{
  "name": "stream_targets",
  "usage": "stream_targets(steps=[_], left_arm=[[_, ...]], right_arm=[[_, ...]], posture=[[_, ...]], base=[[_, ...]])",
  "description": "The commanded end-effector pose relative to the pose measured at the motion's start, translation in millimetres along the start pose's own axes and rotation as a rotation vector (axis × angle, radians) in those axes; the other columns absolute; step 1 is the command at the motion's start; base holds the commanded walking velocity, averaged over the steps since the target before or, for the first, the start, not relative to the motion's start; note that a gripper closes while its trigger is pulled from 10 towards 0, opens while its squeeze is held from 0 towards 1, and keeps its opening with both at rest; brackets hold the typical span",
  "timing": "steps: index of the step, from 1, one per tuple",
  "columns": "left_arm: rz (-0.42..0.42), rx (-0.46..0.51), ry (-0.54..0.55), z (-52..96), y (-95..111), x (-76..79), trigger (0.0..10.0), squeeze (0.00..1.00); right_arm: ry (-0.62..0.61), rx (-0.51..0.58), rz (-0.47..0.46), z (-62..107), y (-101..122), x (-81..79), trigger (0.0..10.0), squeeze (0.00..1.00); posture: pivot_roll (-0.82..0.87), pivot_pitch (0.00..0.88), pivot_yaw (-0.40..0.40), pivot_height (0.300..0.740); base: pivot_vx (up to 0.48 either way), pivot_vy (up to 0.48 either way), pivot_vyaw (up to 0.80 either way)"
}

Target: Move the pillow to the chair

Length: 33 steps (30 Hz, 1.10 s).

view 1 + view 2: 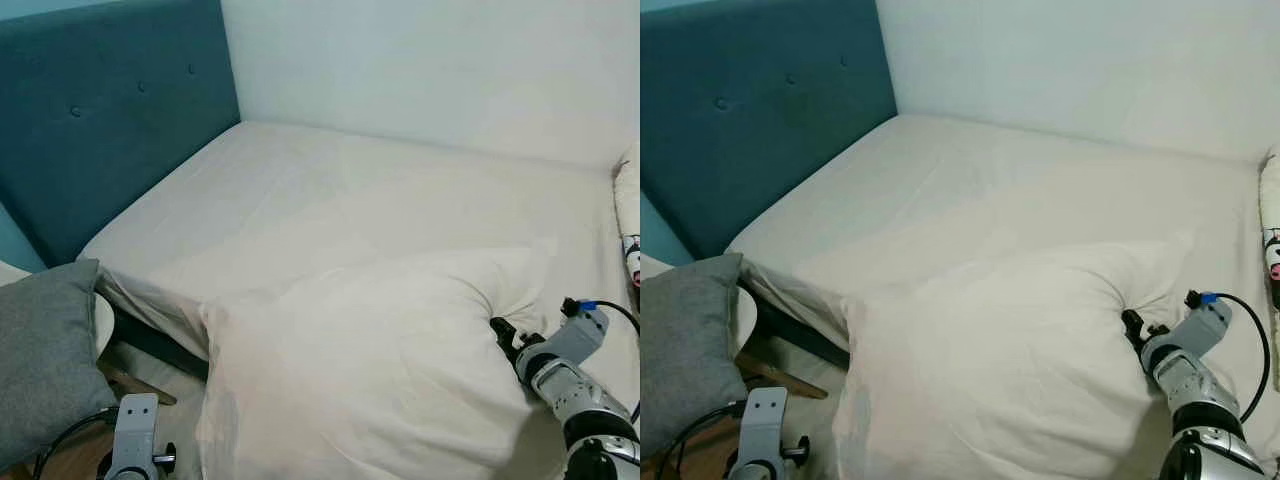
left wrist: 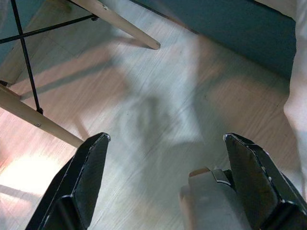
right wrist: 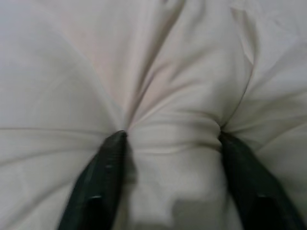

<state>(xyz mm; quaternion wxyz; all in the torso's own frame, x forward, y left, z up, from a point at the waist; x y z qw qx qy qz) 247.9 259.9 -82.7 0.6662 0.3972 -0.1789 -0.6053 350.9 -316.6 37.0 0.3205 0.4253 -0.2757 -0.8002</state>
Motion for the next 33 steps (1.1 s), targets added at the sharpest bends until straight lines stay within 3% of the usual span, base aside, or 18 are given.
stream_targets(steps=[1,6,19,22,23,24,25,26,27,29,30,32,33], left_arm=[[-0.008,-0.011,0.006,1.2,-5,-3.2,10.0,0.0],[-0.007,-0.01,0.006,1.3,-5,-3.2,10.0,0.0],[-0.015,0.0,0.005,0.6,-2,-4.3,10.0,0.0],[-0.013,0.002,0.006,0.3,-1,-4.2,10.0,0.0],[-0.009,0.005,0.008,-0.1,0,-4.4,10.0,0.0],[0.005,0.018,0.015,-1.7,6,-5.7,10.0,0.0],[0.005,0.018,0.015,-1.7,6,-5.7,10.0,0.0],[0.014,0.028,0.019,-2.7,10,-6.7,10.0,0.0],[0.014,0.028,0.019,-2.7,10,-6.7,10.0,0.0],[0.028,0.046,0.025,-4.6,18,-8.1,10.0,0.0],[0.028,0.046,0.025,-4.6,18,-8.1,10.0,0.0],[0.043,0.07,0.028,-6.7,28,-8.0,10.0,0.0],[0.048,0.077,0.028,-7.3,32,-7.7,10.0,0.0]], right_arm=[[-0.023,-0.183,0.008,0.0,-51,2.7,0.0,0.0],[0.019,-0.177,0.018,-1.6,-46,-7.7,0.0,0.0],[0.06,-0.18,0.015,-2.6,-46,-17.5,0.0,0.0],[0.089,-0.163,0.009,-4.4,-44,-26.9,0.0,0.0],[0.113,-0.143,0.004,-6.0,-40,-35.6,0.0,0.0],[0.193,-0.081,-0.009,-8.9,-28,-62.0,0.0,0.0],[0.193,-0.081,-0.009,-8.9,-28,-62.0,0.0,0.0],[0.268,-0.031,-0.015,-8.4,-17,-81.0,0.0,0.0],[0.268,-0.031,-0.015,-8.4,-17,-81.0,0.0,0.0],[0.459,0.083,-0.023,-0.6,8,-121.9,0.0,0.0],[0.459,0.083,-0.023,-0.6,8,-121.9,0.0,0.0],[0.612,0.18,-0.052,12.1,33,-159.6,0.0,0.0],[0.653,0.206,-0.069,16.8,41,-170.2,0.0,0.0]], posture=[[-0.24,0.045,0.058,0.532],[-0.24,0.048,0.055,0.532],[-0.24,0.048,0.059,0.532],[-0.24,0.045,0.059,0.532],[-0.24,0.044,0.059,0.532],[-0.24,0.041,0.058,0.532],[-0.24,0.041,0.058,0.532],[-0.24,0.041,0.058,0.532],[-0.24,0.041,0.058,0.532],[-0.23,0.036,0.055,0.536],[-0.23,0.036,0.055,0.536],[-0.23,0.028,0.051,0.546],[-0.23,0.028,0.051,0.551]], base=[[0.0,0.0,0.0],[0.0,0.0,0.0],[0.0,0.0,0.0],[0.0,0.0,0.0],[0.0,0.0,0.0],[0.0,0.0,0.0],[0.0,0.0,0.0],[0.0,0.0,0.0],[0.0,0.0,0.0],[0.0,0.0,0.0],[0.0,0.0,0.0],[0.0,0.0,0.0],[0.0,0.0,0.0]])
Point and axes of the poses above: a point about 5 cm out from each wrist's last joint towards the gripper, its own z axis pointing back from the gripper into the wrist, its own y axis along the axis of the wrist's last joint, x = y × z, the point moved 5 cm from there along -z, pointing out of the wrist towards the gripper, and after that the axes turned 2 degrees about -z, right-handed, at the moved point
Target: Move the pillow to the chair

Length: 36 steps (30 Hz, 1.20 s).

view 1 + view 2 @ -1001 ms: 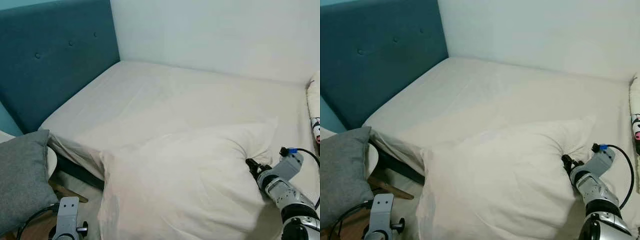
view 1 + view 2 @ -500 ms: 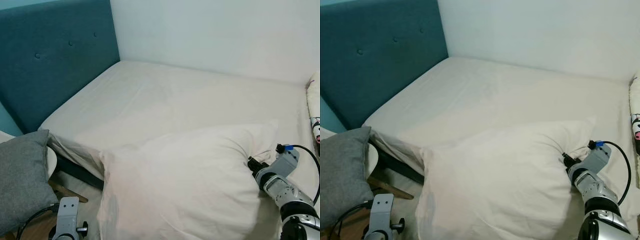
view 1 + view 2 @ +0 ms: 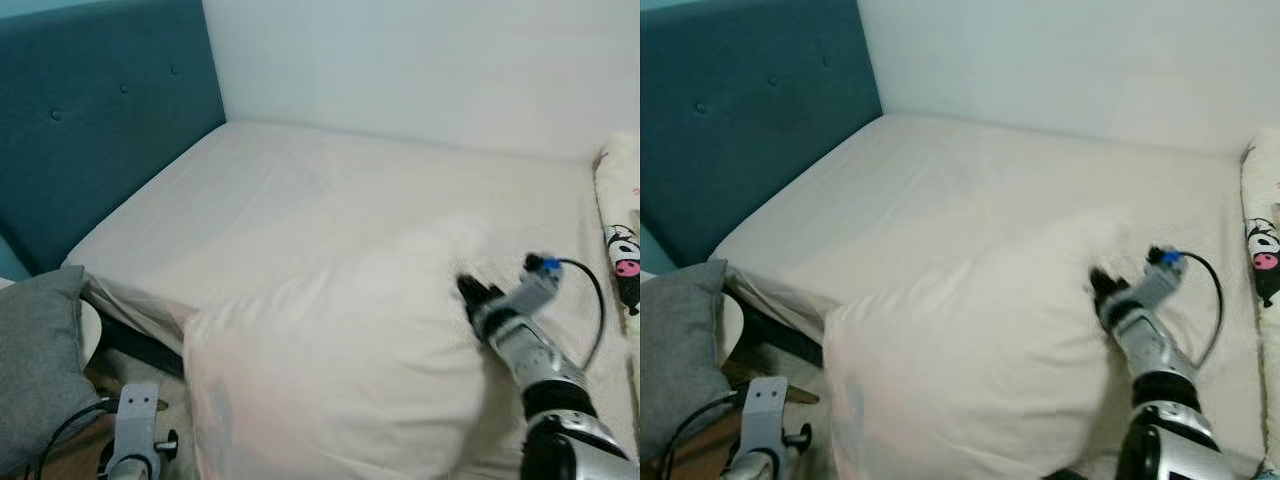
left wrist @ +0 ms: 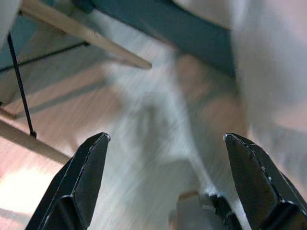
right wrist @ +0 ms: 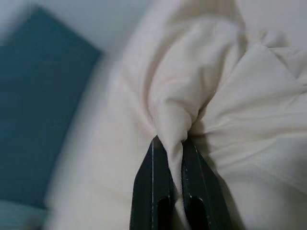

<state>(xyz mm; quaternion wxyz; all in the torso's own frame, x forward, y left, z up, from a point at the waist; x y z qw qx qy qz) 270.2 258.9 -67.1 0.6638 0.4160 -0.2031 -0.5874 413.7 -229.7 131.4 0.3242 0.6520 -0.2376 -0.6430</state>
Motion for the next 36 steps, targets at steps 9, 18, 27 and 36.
stream_targets(steps=[9,18,27,36], left_arm=[[0.052,0.044,0.017,-4.6,19,-1.0,10.0,0.0],[0.065,-0.006,-0.014,-3.0,9,12.3,10.0,0.0],[0.071,0.018,-0.014,-2.7,13,13.3,10.0,0.0],[0.062,0.011,-0.02,-1.7,9,15.5,10.0,0.0]], right_arm=[[0.349,0.207,-0.013,-12.3,56,-97.8,0.0,0.0],[0.512,0.26,-0.031,-8.6,64,-150.3,0.0,0.0],[0.591,0.283,-0.049,-2.7,68,-172.6,0.0,0.0],[0.603,0.282,-0.037,0.1,67,-177.8,0.0,0.0]], posture=[[-0.23,0.016,0.04,0.581],[-0.23,0.003,0.04,0.611],[-0.23,0.004,0.039,0.646],[-0.23,0.007,0.04,0.696]], base=[[0.0,0.0,0.0],[-0.082,0.0,0.0],[-0.196,0.0,0.0],[0.0,0.0,0.0]])
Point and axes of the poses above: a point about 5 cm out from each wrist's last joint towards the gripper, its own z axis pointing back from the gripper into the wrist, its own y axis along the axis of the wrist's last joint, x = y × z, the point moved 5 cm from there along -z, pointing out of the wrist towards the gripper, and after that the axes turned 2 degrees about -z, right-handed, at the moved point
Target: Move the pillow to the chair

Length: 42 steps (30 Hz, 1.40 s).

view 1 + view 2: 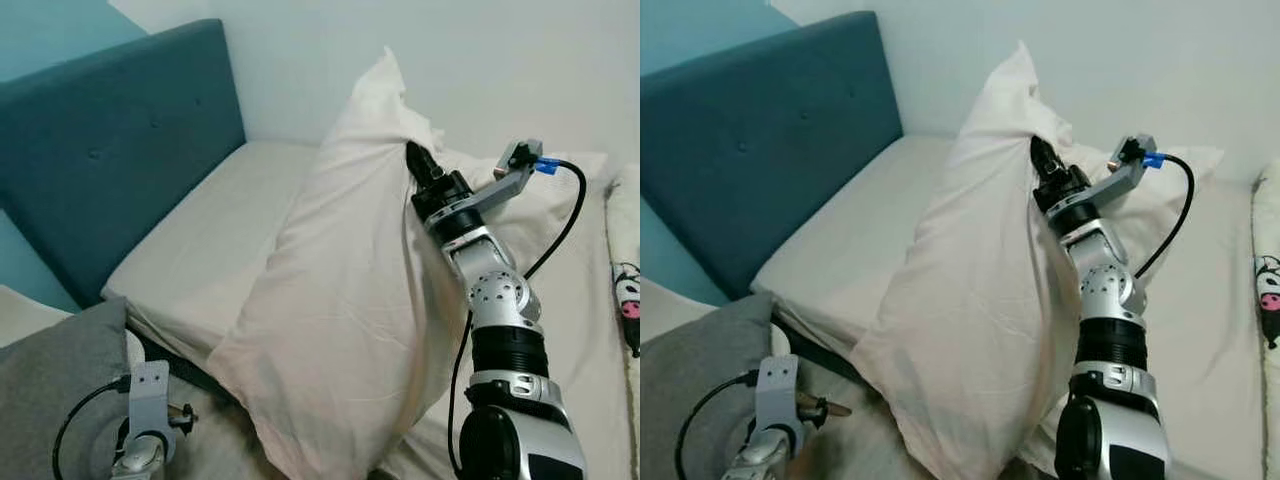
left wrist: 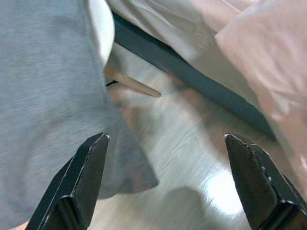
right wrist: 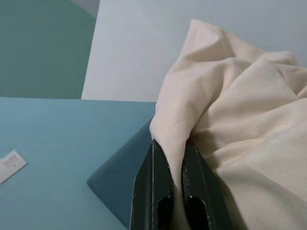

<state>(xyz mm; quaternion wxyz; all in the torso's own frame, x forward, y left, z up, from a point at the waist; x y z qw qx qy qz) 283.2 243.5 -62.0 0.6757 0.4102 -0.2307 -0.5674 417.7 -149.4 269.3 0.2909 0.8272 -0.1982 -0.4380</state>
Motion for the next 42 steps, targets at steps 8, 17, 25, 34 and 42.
stream_targets(steps=[8,17,25,34,42], left_arm=[[-0.006,-0.003,0.0,-0.1,0,-0.1,10.0,0.0],[0.013,0.049,0.0,-3.3,16,-0.2,10.0,0.0],[0.018,0.067,-0.012,-4.1,22,4.5,10.0,0.0],[0.027,0.084,-0.032,-4.0,27,13.4,10.0,0.0],[0.029,0.092,-0.049,-3.7,29,19.6,10.0,0.0]], right_arm=[[0.113,-0.071,0.105,-5.1,-21,-28.0,0.0,0.0],[0.148,-0.177,0.106,2.7,-61,-38.0,0.0,0.0],[0.141,-0.126,0.16,-4.1,-42,-41.8,0.0,0.0],[0.228,0.076,0.235,-22.7,31,-83.2,0.0,0.0],[0.267,0.136,0.275,-25.5,55,-101.2,0.0,0.0]], posture=[[-0.24,0.006,0.039,0.726],[-0.23,0.007,0.037,0.74],[-0.23,0.006,0.039,0.74],[-0.23,0.003,0.035,0.74],[-0.23,0.001,0.03,0.74]], base=[[0.0,0.0,0.0],[0.0,0.0,0.0],[0.0,0.0,-0.39],[0.0,0.0,-0.79],[0.0,0.0,-0.79]])
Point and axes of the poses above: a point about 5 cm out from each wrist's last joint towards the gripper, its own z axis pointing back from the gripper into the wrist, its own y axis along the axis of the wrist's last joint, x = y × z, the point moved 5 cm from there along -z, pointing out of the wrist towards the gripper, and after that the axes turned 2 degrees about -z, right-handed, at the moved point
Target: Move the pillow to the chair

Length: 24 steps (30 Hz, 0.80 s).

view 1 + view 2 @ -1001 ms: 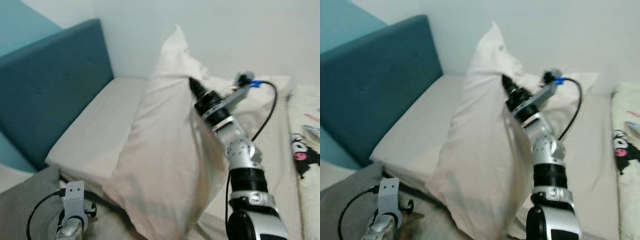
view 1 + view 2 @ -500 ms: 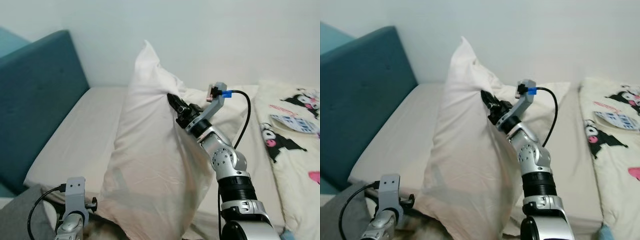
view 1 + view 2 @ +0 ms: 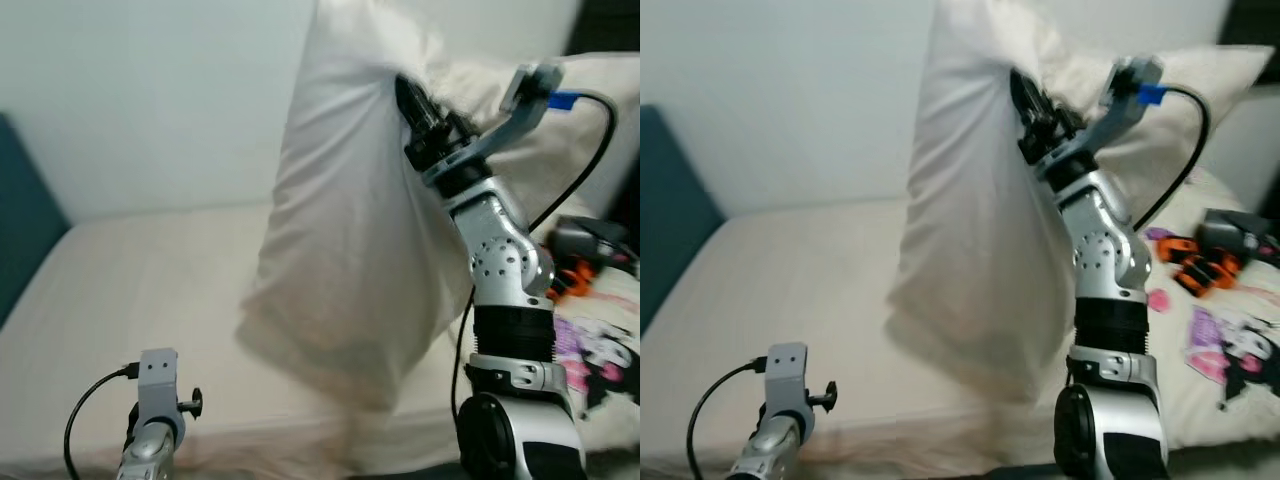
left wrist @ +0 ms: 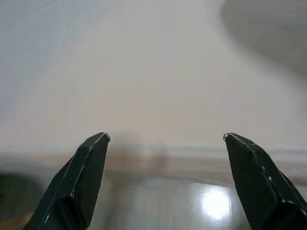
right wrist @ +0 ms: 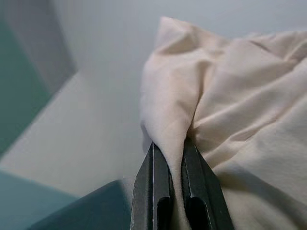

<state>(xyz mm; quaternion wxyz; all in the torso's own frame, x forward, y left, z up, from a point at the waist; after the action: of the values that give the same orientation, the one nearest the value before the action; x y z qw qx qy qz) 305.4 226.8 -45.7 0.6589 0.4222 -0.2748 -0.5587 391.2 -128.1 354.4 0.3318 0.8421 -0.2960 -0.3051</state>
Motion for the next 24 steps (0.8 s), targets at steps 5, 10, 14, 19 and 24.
stream_targets(steps=[5,10,14,19,24], left_arm=[[0.004,0.006,-0.016,0.1,1,5.2,10.0,0.0],[0.002,0.009,-0.022,-0.1,2,6.1,10.0,0.0],[0.0,0.017,-0.027,-0.8,5,6.4,10.0,0.0],[0.0,0.029,-0.033,-2.0,9,7.2,10.0,0.0],[0.002,0.037,-0.036,-2.5,12,8.0,10.0,0.0]], right_arm=[[0.029,0.009,0.034,-5.5,6,-11.0,0.0,0.0],[0.004,-0.019,0.027,-2.7,-3,-7.8,0.0,0.0],[-0.003,-0.046,0.005,-0.2,-13,-9.9,0.0,0.0],[0.01,-0.061,-0.021,-0.6,-21,-16.4,0.0,0.0],[0.017,-0.066,-0.038,-2.1,-25,-20.6,0.0,0.0]], posture=[[-0.23,0.0,0.029,0.74],[-0.23,0.0,0.029,0.74],[-0.24,0.0,0.031,0.74],[-0.24,0.0,0.032,0.74],[-0.24,0.0,0.032,0.74]], base=[[0.0,0.0,-0.79],[0.0,0.0,-0.79],[0.0,0.0,-0.79],[0.0,0.0,-0.79],[0.0,0.0,-0.79]])
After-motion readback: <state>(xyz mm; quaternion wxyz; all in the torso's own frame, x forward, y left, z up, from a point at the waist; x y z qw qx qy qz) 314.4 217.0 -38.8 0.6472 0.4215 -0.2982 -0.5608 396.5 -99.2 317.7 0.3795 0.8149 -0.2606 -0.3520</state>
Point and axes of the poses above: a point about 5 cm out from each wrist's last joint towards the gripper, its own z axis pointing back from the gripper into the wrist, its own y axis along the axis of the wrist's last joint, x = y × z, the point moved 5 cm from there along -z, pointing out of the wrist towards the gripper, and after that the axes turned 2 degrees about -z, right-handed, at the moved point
